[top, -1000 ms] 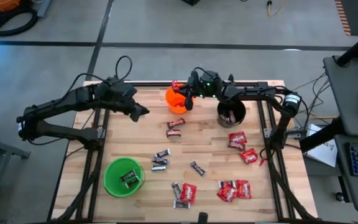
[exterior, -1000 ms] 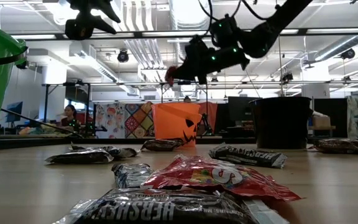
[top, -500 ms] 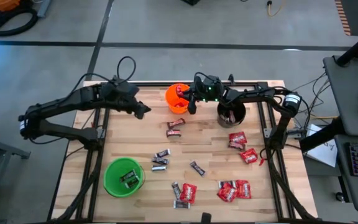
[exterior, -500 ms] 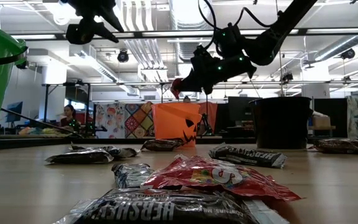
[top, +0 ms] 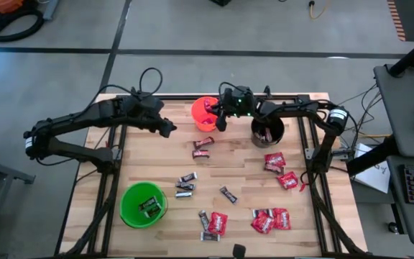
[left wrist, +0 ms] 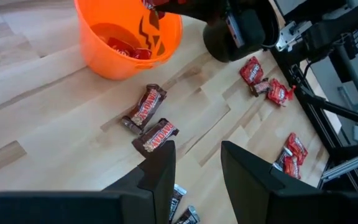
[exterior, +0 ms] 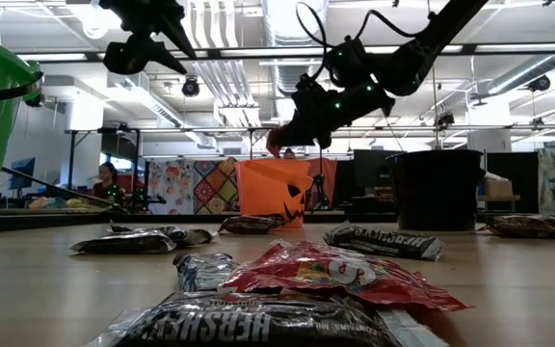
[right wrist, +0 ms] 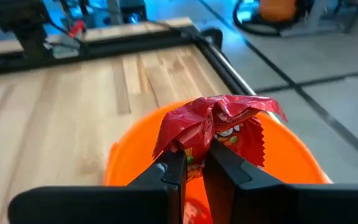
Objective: Sort candy
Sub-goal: Put the red candy into the orange bucket, then put the brown chocolate into the black bucket
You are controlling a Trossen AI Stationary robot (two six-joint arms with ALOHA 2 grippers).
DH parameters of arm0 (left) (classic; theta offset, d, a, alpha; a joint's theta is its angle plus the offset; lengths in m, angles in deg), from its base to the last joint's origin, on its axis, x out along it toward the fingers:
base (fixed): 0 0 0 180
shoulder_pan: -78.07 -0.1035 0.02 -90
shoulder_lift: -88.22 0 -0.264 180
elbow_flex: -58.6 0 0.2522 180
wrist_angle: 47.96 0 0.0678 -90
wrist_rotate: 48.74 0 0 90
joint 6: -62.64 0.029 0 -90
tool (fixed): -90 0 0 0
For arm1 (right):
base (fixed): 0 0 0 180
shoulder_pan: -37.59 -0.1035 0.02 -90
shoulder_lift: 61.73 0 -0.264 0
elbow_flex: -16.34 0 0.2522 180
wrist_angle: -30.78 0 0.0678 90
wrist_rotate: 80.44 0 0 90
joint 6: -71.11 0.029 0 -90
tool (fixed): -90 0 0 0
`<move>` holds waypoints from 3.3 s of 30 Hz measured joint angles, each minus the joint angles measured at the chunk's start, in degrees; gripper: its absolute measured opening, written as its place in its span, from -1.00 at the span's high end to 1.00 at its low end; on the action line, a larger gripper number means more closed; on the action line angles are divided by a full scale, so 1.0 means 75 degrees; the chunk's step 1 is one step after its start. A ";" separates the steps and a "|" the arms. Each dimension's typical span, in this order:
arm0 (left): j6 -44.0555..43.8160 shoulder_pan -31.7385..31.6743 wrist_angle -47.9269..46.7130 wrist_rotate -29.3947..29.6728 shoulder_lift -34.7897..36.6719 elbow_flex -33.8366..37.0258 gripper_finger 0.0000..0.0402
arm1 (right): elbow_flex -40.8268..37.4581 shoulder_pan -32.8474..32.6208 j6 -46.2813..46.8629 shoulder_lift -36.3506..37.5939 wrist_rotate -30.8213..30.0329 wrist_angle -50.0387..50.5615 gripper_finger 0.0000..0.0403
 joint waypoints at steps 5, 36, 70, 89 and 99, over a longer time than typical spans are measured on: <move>0.0014 0.0000 0.0002 -0.0003 0.0019 0.0000 0.43 | 0.0270 0.0003 0.0077 0.0000 -0.0081 0.0171 0.83; 0.2099 0.0071 0.0023 -0.0667 0.0021 0.0000 0.43 | 0.3590 -0.0449 0.1509 0.0353 -0.0046 0.7451 -0.02; 0.3531 0.0455 0.0757 -0.0552 0.0019 0.0000 0.43 | 0.1760 -0.4519 0.2862 0.2887 0.0132 1.2721 -0.02; 0.3508 0.0458 0.0754 -0.0548 0.0019 0.0000 0.43 | -0.2332 -0.4686 0.3646 0.3978 -0.1765 1.0447 0.10; 0.3508 0.0458 0.0754 -0.0536 0.0019 0.0000 0.44 | -0.2483 -0.4686 0.3600 0.3614 -0.2102 1.0013 0.13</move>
